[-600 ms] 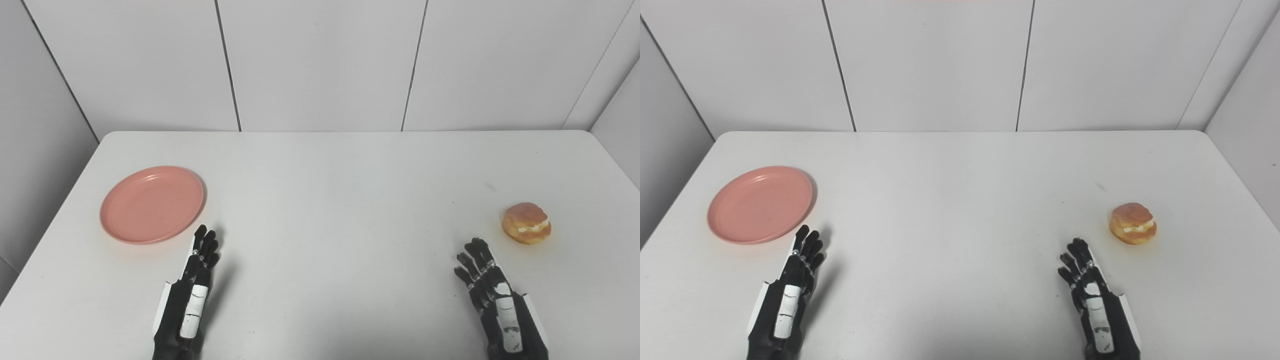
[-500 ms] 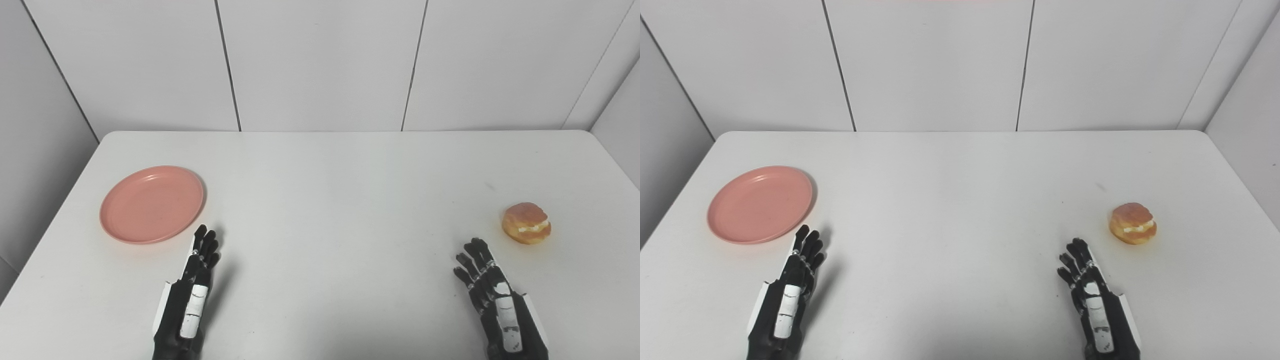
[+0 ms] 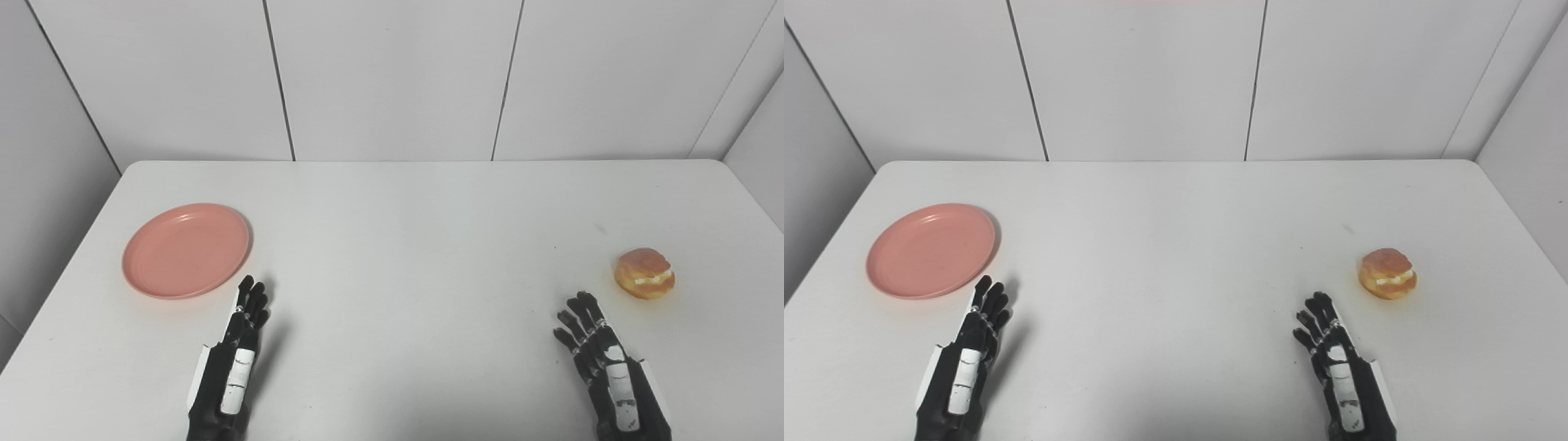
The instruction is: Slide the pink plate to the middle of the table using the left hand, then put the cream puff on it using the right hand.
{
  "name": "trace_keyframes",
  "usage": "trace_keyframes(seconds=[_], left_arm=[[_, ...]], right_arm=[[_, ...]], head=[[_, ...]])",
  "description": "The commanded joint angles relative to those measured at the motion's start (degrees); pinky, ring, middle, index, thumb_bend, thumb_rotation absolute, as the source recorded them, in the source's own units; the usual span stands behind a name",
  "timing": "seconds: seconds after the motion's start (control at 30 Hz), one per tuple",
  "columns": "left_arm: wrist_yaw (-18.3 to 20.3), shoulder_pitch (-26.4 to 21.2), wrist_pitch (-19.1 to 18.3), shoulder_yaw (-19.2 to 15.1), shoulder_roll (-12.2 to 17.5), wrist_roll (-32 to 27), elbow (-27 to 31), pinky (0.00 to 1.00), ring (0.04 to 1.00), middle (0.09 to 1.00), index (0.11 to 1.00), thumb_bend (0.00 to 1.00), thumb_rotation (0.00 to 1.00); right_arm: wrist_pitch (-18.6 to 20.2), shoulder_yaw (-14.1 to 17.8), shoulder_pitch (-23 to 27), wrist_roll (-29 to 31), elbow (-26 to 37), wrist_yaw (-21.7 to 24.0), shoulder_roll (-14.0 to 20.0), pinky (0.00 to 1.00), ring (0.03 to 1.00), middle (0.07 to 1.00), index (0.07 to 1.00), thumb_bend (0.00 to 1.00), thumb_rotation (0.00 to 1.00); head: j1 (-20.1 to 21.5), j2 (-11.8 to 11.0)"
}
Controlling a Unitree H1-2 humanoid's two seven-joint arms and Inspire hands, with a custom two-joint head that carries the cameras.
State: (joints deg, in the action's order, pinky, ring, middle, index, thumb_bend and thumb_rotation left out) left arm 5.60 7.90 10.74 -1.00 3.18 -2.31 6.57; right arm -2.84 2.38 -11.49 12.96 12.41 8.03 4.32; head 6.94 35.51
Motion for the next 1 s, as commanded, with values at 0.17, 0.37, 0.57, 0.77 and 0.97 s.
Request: trace_keyframes(seconds=[0.17, 0.37, 0.57, 0.77, 0.97], left_arm=[[0.4, 1.0, -3.2, 0.3, 1.4, 0.6, -2.2, 1.00, 1.000, 1.000, 1.000, 0.85, 0.92], [0.2, 0.9, -3.2, 0.5, 1.4, 1.2, -2.4, 1.00, 0.999, 1.000, 1.000, 0.85, 0.92], [0.2, 0.9, -2.8, 0.7, 1.3, 1.3, -2.9, 1.00, 0.999, 1.000, 1.000, 0.85, 0.92], [-0.4, 0.6, -0.4, 1.6, 0.6, 3.0, -5.7, 1.00, 0.991, 0.998, 1.000, 0.82, 0.92], [-2.0, -0.3, 3.4, 2.9, -1.2, 6.1, -9.7, 1.00, 0.985, 0.996, 1.000, 0.78, 0.91]], right_arm=[[2.1, -0.4, -2.0, 0.0, -0.3, 0.3, 0.6, 0.92, 0.933, 0.954, 0.956, 0.87, 0.92], [2.3, -0.4, -2.0, -0.1, -0.4, 0.2, 0.6, 0.91, 0.927, 0.950, 0.955, 0.88, 0.92], [1.6, -0.3, -1.9, 0.0, -1.3, 0.5, 0.7, 0.91, 0.929, 0.952, 0.955, 0.87, 0.93], [-0.5, 0.6, -1.6, 1.2, -4.3, 1.8, 1.5, 0.92, 0.939, 0.959, 0.953, 0.85, 0.93], [-2.4, 1.8, -0.7, 3.1, -7.8, 3.4, 2.8, 0.94, 0.939, 0.968, 0.965, 0.84, 0.94]], head=[[-0.1, -0.1], [-0.2, -0.2], [-0.6, -1.4], [-5.9, -5.1], [-11.3, -8.0]])
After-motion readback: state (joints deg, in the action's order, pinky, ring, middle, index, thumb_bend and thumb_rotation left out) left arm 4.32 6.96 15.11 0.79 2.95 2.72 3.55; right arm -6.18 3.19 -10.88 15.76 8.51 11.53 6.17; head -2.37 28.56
